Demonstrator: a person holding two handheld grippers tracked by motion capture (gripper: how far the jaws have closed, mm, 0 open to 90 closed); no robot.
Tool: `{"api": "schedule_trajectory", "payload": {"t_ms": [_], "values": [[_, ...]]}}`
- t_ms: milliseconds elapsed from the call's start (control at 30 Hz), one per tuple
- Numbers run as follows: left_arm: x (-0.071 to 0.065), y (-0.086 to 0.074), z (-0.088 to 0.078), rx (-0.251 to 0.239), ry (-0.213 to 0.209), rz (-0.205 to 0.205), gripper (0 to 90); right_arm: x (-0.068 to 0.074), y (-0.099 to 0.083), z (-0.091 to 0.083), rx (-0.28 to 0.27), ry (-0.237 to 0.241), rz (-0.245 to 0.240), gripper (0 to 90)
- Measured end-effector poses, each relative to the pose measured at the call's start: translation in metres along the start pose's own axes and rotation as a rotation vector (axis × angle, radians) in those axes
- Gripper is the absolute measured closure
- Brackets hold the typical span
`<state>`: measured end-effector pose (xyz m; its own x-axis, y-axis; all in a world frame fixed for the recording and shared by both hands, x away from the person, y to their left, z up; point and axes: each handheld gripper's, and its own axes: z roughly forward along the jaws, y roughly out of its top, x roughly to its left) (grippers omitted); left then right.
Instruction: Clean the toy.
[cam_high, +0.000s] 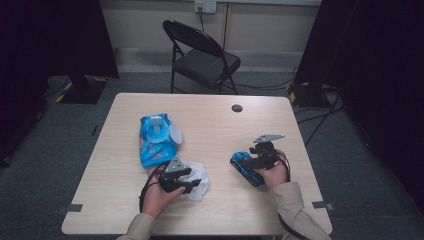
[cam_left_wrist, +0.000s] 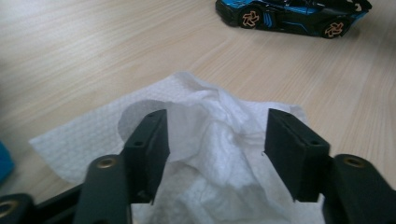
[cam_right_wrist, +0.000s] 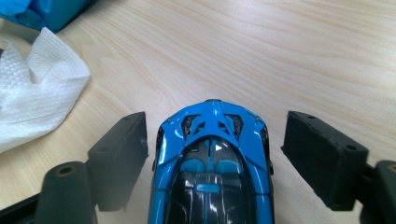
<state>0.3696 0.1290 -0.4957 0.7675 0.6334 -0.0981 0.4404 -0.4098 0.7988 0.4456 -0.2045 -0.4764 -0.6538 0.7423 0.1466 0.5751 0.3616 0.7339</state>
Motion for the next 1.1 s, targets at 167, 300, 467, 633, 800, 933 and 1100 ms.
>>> {"api": "schedule_trajectory", "payload": {"t_ms": [167, 300, 467, 633, 800, 933, 1100], "values": [[-0.004, 0.004, -0.007, 0.003, -0.006, 0.004, 29.5, 0.002, -0.004, -0.009, -0.034, 0.027, 0.02, 15.8], [-0.008, 0.009, -0.016, -0.011, -0.012, 0.008, 26.5, 0.004, -0.009, -0.019, -0.059, 0.028, 0.005, 13.7], [-0.01, 0.009, -0.027, -0.01, -0.004, 0.014, 25.4, 0.008, -0.018, -0.033, -0.089, 0.04, -0.005, 13.2], [-0.011, 0.005, -0.036, -0.007, 0.004, 0.007, 22.4, 0.012, -0.026, -0.046, -0.1, 0.054, -0.026, 12.5], [-0.01, -0.001, -0.044, 0.003, 0.013, 0.002, 19.6, 0.013, -0.036, -0.059, -0.12, 0.049, -0.031, 11.5], [-0.009, -0.006, -0.05, 0.001, 0.02, -0.004, 18.5, 0.014, -0.044, -0.067, -0.121, 0.049, -0.04, 10.8], [-0.008, -0.016, -0.057, 0.005, 0.02, -0.023, 17.9, 0.011, -0.056, -0.079, -0.126, 0.047, -0.045, 10.5]]}}
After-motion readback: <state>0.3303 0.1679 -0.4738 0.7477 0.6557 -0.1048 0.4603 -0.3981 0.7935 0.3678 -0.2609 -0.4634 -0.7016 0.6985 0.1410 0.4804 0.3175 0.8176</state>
